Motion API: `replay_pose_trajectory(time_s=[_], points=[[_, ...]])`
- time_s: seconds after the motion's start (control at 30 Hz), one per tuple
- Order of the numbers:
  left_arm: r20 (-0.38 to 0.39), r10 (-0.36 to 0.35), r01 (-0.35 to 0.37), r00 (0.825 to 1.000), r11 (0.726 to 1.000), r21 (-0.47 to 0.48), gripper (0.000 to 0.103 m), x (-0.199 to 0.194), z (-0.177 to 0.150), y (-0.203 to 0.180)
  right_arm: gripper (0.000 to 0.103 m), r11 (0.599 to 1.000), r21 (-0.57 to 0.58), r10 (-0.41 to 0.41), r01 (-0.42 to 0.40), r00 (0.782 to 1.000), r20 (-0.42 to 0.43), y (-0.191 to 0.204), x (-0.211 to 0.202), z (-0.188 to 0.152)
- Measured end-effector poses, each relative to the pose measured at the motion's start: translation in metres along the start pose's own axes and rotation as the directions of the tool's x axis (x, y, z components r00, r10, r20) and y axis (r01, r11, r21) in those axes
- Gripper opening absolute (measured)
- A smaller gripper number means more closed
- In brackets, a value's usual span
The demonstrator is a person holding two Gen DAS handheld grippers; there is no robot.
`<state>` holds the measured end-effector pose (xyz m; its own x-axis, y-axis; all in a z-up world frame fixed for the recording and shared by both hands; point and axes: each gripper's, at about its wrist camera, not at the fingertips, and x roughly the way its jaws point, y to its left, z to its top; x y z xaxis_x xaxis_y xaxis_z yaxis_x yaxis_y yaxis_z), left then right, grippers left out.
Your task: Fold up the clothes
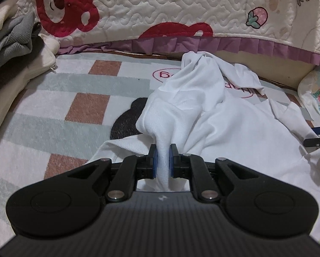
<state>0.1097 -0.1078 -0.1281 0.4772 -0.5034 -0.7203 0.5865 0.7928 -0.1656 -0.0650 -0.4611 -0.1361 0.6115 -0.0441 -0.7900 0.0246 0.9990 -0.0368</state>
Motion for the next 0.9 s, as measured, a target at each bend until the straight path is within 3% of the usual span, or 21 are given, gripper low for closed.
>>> replay_pose_trajectory(time_s=[0.07, 0.1, 0.2, 0.23, 0.27, 0.33, 0.4, 0.53, 0.63, 0.67, 0.7, 0.8, 0.83, 0.9], points=[[0.0, 0.009, -0.009, 1.0, 1.0, 0.002, 0.01, 0.001, -0.002, 0.0, 0.043, 1.0, 0.014, 0.006, -0.005, 1.0, -0.027, -0.003, 0.011, 0.004], [0.01, 0.02, -0.02, 1.0, 1.0, 0.011, 0.01, 0.0, 0.0, -0.001, 0.003, 0.999, 0.046, 0.015, -0.017, 0.999, 0.031, -0.009, 0.001, 0.009], [0.102, 0.058, -0.061, 0.993, 0.998, 0.027, 0.009, -0.018, 0.015, 0.004, 0.003, 0.988, 0.141, 0.03, -0.061, 0.978, 0.208, -0.028, -0.03, 0.022], [0.145, 0.071, -0.076, 0.987, 0.997, 0.028, 0.009, -0.026, 0.022, 0.007, 0.003, 0.96, 0.271, -0.022, -0.072, 0.944, 0.33, -0.055, -0.054, 0.025], [0.18, 0.066, -0.069, 0.981, 0.998, 0.013, 0.009, -0.035, 0.029, 0.013, 0.003, 0.907, 0.403, -0.075, -0.125, 0.892, 0.446, -0.088, -0.077, 0.021], [0.214, 0.083, -0.082, 0.973, 0.997, -0.011, 0.009, -0.042, 0.033, 0.022, 0.003, 0.826, 0.526, -0.127, -0.204, 0.841, 0.525, -0.128, -0.098, 0.007], [0.216, 0.108, -0.107, 0.971, 0.994, -0.012, 0.009, -0.041, 0.03, 0.027, 0.004, 0.807, 0.56, -0.159, -0.185, 0.846, 0.509, -0.143, -0.11, -0.003], [0.146, 0.07, -0.063, 0.987, 0.997, -0.052, 0.009, -0.021, 0.016, 0.032, 0.004, 0.792, 0.585, -0.174, -0.175, 0.854, 0.491, -0.141, -0.113, -0.019], [0.184, 0.085, -0.083, 0.979, 0.996, -0.016, 0.009, -0.024, 0.027, 0.031, 0.004, 0.783, 0.6, -0.183, -0.161, 0.863, 0.471, -0.14, -0.106, -0.018], [0.216, 0.091, -0.092, 0.972, 0.996, -0.008, 0.009, -0.031, 0.036, 0.032, 0.004, 0.77, 0.611, -0.193, -0.183, 0.846, 0.497, -0.144, -0.111, -0.015], [0.265, 0.099, -0.097, 0.959, 0.995, -0.022, 0.009, -0.044, 0.047, 0.035, 0.004, 0.754, 0.615, -0.2, -0.232, 0.81, 0.551, -0.148, -0.121, -0.015], [0.387, 0.088, -0.042, 0.918, 0.991, -0.124, 0.009, -0.085, 0.066, 0.056, 0.004, 0.703, 0.602, -0.23, -0.378, 0.681, 0.695, -0.16, -0.151, -0.015], [0.384, 0.063, -0.008, 0.921, 0.99, -0.143, 0.009, -0.088, 0.066, 0.062, 0.004, 0.688, 0.591, -0.242, -0.422, 0.635, 0.734, -0.163, -0.161, -0.015], [0.249, 0.008, 0.022, 0.968, 0.993, -0.117, 0.009, -0.068, 0.056, 0.065, 0.004, 0.736, 0.609, -0.248, -0.295, 0.72, 0.648, -0.161, -0.156, -0.01]])
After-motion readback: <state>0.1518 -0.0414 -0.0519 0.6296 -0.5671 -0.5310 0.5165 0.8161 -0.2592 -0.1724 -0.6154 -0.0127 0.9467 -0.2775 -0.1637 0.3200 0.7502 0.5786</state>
